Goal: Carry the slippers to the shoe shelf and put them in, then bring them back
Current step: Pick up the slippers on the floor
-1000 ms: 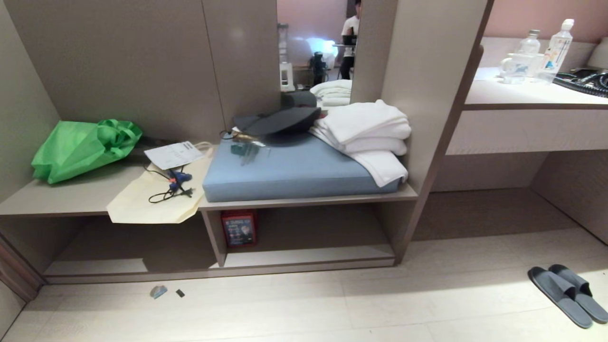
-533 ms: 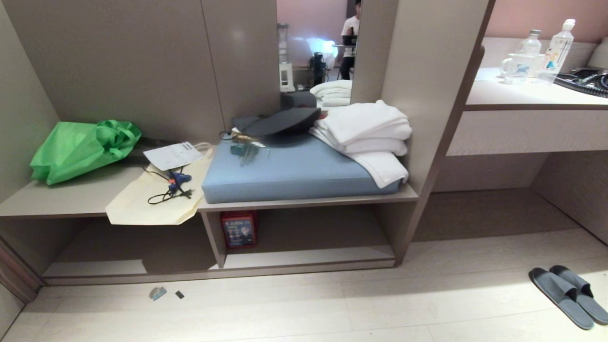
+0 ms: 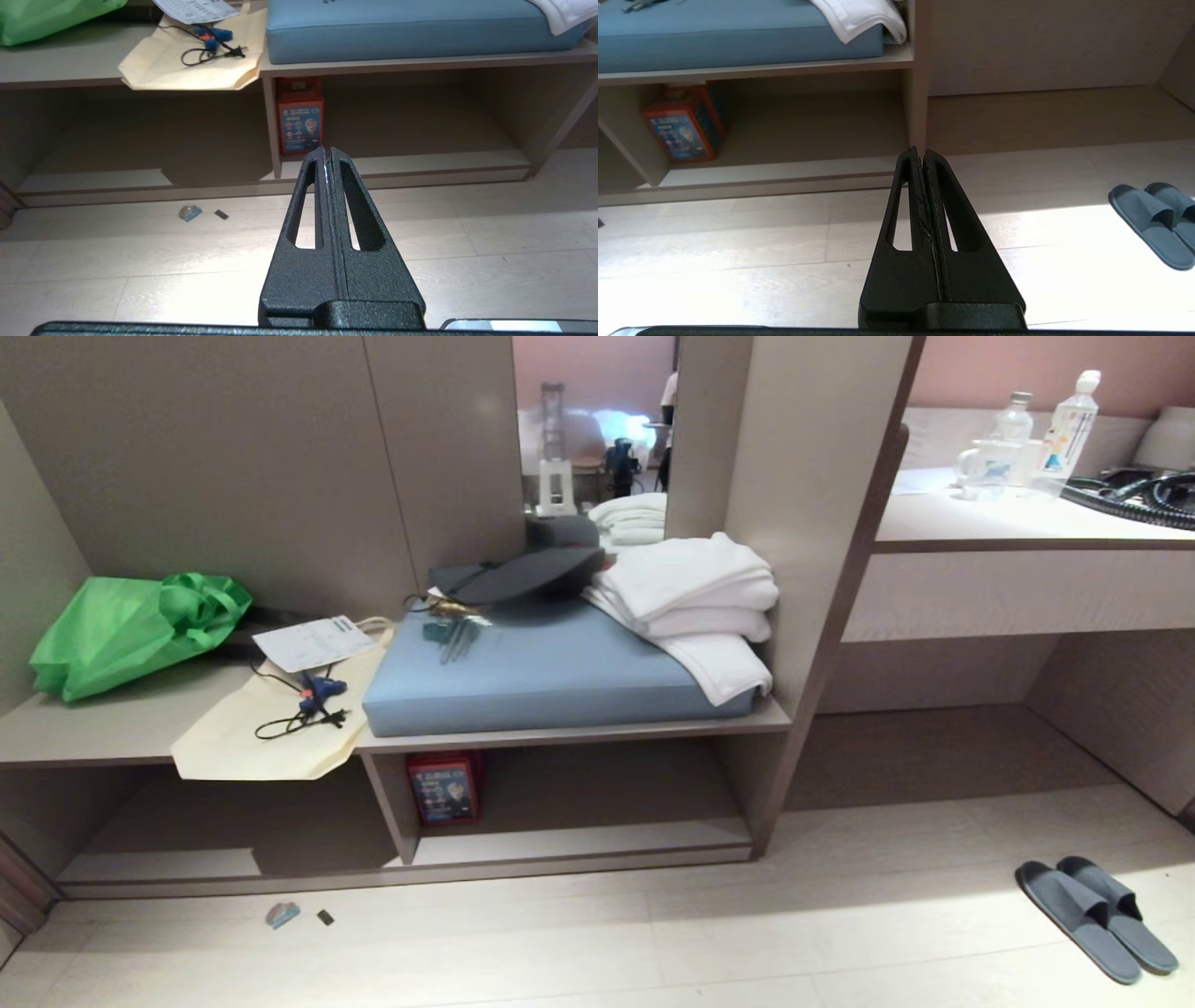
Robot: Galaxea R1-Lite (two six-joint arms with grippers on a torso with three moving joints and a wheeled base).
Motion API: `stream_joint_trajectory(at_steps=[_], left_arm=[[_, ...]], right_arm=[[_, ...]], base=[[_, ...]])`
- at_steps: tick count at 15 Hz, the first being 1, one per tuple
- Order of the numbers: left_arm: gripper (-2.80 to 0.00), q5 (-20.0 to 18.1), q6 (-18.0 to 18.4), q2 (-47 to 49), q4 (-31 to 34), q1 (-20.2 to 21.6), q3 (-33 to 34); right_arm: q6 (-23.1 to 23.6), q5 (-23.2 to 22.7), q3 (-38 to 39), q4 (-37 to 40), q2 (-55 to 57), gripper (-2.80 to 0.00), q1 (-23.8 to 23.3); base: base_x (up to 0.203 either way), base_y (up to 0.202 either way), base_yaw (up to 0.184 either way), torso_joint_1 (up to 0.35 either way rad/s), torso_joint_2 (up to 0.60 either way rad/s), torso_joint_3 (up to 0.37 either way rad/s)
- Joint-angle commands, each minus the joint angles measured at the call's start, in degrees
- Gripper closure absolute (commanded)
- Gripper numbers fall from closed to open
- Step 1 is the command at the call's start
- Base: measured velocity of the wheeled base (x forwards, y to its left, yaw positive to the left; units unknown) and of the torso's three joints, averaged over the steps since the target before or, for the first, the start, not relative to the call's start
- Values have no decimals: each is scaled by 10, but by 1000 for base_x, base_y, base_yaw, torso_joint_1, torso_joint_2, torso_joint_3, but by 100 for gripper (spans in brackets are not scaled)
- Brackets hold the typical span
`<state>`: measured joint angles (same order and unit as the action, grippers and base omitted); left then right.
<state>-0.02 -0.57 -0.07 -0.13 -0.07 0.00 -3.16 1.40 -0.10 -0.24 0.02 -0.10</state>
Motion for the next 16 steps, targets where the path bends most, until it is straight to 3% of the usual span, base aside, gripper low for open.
stream_joint_trajectory(at_steps=[1, 16], left_arm=[[0, 0, 0, 1, 0, 0, 0], [0, 0, 0, 1, 0, 0, 0]], right_arm=[[0, 0, 0, 0, 0, 0, 0], [0, 0, 0, 0, 0, 0, 0]], base=[[0, -202, 2, -1, 3, 2], [0, -196, 2, 3, 1, 2]])
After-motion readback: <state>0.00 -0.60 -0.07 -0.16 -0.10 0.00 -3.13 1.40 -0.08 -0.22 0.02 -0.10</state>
